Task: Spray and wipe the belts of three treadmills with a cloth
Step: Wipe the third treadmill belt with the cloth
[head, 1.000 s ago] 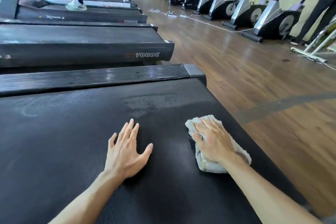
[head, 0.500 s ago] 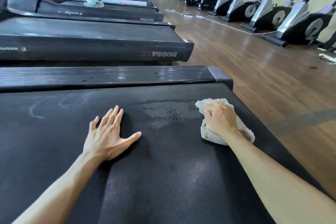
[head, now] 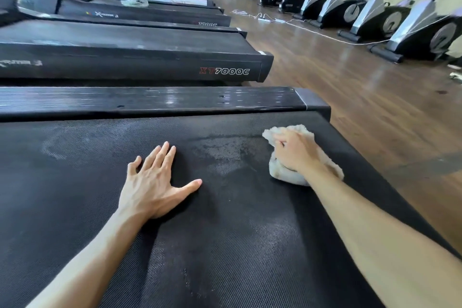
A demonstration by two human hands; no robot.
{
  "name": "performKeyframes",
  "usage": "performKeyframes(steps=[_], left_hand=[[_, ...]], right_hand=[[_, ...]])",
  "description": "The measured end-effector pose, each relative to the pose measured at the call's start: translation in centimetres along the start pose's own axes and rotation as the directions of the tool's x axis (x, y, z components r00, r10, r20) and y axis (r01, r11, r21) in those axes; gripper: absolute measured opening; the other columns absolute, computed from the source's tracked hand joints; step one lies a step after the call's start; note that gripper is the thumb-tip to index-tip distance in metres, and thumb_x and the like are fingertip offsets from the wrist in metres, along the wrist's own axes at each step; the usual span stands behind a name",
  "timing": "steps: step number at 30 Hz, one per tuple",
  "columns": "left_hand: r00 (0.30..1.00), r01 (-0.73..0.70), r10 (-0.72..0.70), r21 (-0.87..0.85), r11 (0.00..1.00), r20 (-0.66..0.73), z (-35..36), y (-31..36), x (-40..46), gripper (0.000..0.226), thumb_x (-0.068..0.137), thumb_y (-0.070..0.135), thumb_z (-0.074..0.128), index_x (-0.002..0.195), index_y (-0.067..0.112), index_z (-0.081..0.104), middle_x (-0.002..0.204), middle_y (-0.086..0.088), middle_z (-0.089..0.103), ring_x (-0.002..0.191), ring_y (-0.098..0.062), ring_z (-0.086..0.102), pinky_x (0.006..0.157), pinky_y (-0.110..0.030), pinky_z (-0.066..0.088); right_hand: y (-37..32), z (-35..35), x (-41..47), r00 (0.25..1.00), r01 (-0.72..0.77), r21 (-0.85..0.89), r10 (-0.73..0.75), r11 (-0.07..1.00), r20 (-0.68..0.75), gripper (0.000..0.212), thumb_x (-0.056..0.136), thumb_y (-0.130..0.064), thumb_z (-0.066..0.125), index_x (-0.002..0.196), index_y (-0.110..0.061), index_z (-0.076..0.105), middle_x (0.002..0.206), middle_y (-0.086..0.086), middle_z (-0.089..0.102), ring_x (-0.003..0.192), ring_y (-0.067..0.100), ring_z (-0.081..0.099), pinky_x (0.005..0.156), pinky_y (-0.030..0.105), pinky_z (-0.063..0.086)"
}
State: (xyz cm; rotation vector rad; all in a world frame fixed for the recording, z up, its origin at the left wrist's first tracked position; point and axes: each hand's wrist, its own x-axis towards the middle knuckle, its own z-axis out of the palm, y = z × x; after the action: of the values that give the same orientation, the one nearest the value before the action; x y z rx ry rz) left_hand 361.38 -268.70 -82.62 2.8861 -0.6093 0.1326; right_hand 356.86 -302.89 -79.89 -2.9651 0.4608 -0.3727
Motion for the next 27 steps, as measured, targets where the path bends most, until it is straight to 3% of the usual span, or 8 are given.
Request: performKeyframes(steps=[3, 6, 9, 13, 15, 19, 21, 27], left_hand=[[1.0, -0.008, 0.008, 0.019, 1.0, 0.01, 0.0, 0.0, 0.1, 0.124, 0.063, 0.1, 0.006, 0.163, 0.027, 0.01, 0.17, 0.013, -0.002, 0.155, -0.005, -0.005, 0.125, -0.042, 0.003], [1.0, -0.011, 0.01, 0.005, 1.0, 0.012, 0.0, -0.1, 0.1, 0.123, 0.063, 0.1, 0.005, 0.163, 0.027, 0.009, 0.169, 0.013, -0.003, 0.155, -0.004, -0.006, 0.126, -0.04, 0.002], [1.0, -0.011, 0.011, -0.008, 1.0, 0.01, 0.0, -0.1, 0.0, 0.123, 0.064, 0.1, 0.007, 0.163, 0.027, 0.01, 0.17, 0.012, -0.003, 0.155, -0.005, -0.006, 0.125, -0.04, 0.002], [1.0, 0.0, 0.0, 0.008, 1.0, 0.009, -0.1, 0.1, 0.0, 0.123, 0.063, 0.099, 0.006, 0.163, 0.027, 0.01, 0.17, 0.012, -0.002, 0.155, -0.005, -0.005, 0.125, -0.041, 0.003], [1.0, -0.003, 0.002, 0.015, 1.0, 0.017, -0.2, 0.1, 0.1, 0.123, 0.062, 0.099, 0.005, 0.163, 0.027, 0.009, 0.17, 0.012, -0.003, 0.155, -0.005, -0.005, 0.125, -0.041, 0.003], [1.0, -0.014, 0.014, 0.006, 1.0, 0.012, -0.2, -0.1, 0.1, 0.124, 0.062, 0.1, 0.005, 0.163, 0.027, 0.009, 0.17, 0.012, -0.003, 0.155, -0.005, -0.005, 0.125, -0.041, 0.002], [1.0, -0.013, 0.013, 0.013, 1.0, 0.012, -0.2, -0.1, 0.1, 0.124, 0.063, 0.099, 0.005, 0.163, 0.027, 0.008, 0.17, 0.012, -0.004, 0.155, -0.005, -0.006, 0.125, -0.04, 0.002], [1.0, -0.002, 0.002, -0.006, 1.0, 0.01, -0.3, 0.0, 0.1, 0.124, 0.062, 0.099, 0.007, 0.163, 0.026, 0.011, 0.17, 0.012, -0.001, 0.155, -0.005, -0.004, 0.125, -0.042, 0.004]], right_hand=[[-4.9, 0.9, 0.0, 0.989, 0.147, 0.07, -0.149, 0.987, 0.023, 0.037, 0.089, -0.03, 0.032, 0.097, -0.027, 0.068, 0.106, -0.015, 0.069, 0.106, 0.017, 0.056, 0.097, 0.043, 0.044], [-3.4, -0.2, -5.5, 0.953, 0.287, 0.221, -0.301, 0.932, 0.033, 0.025, 0.097, -0.019, 0.049, 0.103, -0.022, 0.074, 0.116, -0.012, 0.068, 0.107, 0.011, 0.056, 0.091, 0.031, 0.045], [0.7, -1.7, -6.3, 0.979, 0.189, 0.202, -0.2, 0.961, 0.033, 0.026, 0.096, -0.012, 0.055, 0.105, -0.022, 0.077, 0.122, -0.012, 0.07, 0.122, 0.012, 0.055, 0.098, 0.021, 0.041], [-1.5, 0.1, -0.1, 0.998, 0.069, 0.053, -0.069, 0.996, 0.0, 0.025, 0.095, -0.016, 0.049, 0.099, -0.022, 0.072, 0.103, -0.012, 0.068, 0.112, 0.022, 0.053, 0.101, 0.039, 0.041], [-4.4, 0.8, -0.1, 0.991, 0.137, 0.088, -0.137, 0.987, -0.003, 0.024, 0.093, -0.017, 0.048, 0.094, -0.024, 0.07, 0.096, -0.014, 0.063, 0.103, 0.018, 0.05, 0.099, 0.038, 0.041], [-3.3, -1.0, -6.5, 0.95, 0.296, 0.27, -0.313, 0.916, 0.02, 0.028, 0.092, -0.01, 0.055, 0.106, -0.022, 0.076, 0.115, -0.009, 0.07, 0.108, 0.008, 0.055, 0.09, 0.017, 0.039], [-0.4, -2.4, -7.7, 0.975, 0.197, 0.294, -0.219, 0.935, 0.044, 0.028, 0.092, -0.007, 0.058, 0.103, -0.023, 0.079, 0.115, -0.01, 0.072, 0.1, 0.003, 0.056, 0.088, 0.014, 0.042], [-1.5, 0.4, 0.9, 1.0, 0.006, 0.096, -0.008, 0.995, 0.022, 0.036, 0.08, -0.028, 0.029, 0.081, -0.023, 0.064, 0.087, -0.009, 0.063, 0.097, 0.024, 0.054, 0.089, 0.041, 0.045]])
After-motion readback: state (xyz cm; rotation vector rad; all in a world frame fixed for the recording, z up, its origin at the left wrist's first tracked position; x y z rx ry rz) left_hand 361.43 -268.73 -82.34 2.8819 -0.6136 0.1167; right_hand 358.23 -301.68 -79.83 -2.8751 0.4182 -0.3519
